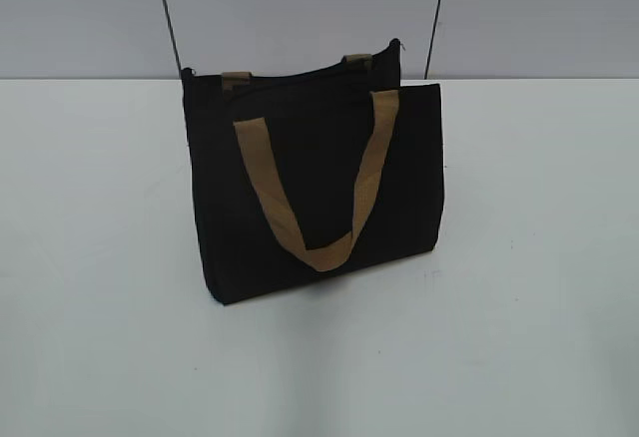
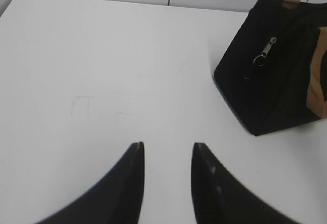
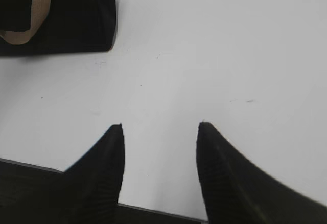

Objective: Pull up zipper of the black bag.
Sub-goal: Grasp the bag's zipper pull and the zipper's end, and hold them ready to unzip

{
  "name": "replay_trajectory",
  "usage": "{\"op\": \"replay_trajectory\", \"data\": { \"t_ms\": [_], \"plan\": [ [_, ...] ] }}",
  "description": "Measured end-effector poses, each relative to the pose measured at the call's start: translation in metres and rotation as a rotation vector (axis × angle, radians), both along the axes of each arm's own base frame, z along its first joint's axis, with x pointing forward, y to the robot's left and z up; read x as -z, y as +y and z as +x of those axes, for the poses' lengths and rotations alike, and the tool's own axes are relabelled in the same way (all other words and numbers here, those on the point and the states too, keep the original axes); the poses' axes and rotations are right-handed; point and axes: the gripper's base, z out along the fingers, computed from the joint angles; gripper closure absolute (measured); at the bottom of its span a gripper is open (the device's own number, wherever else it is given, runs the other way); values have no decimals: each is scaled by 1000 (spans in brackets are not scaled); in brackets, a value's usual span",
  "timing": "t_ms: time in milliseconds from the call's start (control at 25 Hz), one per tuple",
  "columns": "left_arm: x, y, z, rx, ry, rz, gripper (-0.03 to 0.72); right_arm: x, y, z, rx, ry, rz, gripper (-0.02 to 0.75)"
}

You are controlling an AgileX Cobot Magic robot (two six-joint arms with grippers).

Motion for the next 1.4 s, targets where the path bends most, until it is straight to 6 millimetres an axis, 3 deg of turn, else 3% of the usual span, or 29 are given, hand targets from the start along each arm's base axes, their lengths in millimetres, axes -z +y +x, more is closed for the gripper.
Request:
{"op": "replay_trajectory", "data": {
  "t_ms": [400,600,720,1200,1400],
  "plan": [
    [0,1,0,-7,0,9,430,0,0,0,-1,0,0,372],
    [0,3,3,-24,15,41,213,0,0,0,-1,0,0,372],
    [0,4,3,-30,16,51,155,0,0,0,-1,0,0,372],
    [0,3,35,26,180,152,239,-6,0,2,-1,8,0,372],
    [-14,0,56,63,49,179,241,-23,0,20,0,75,0,372]
  ]
}}
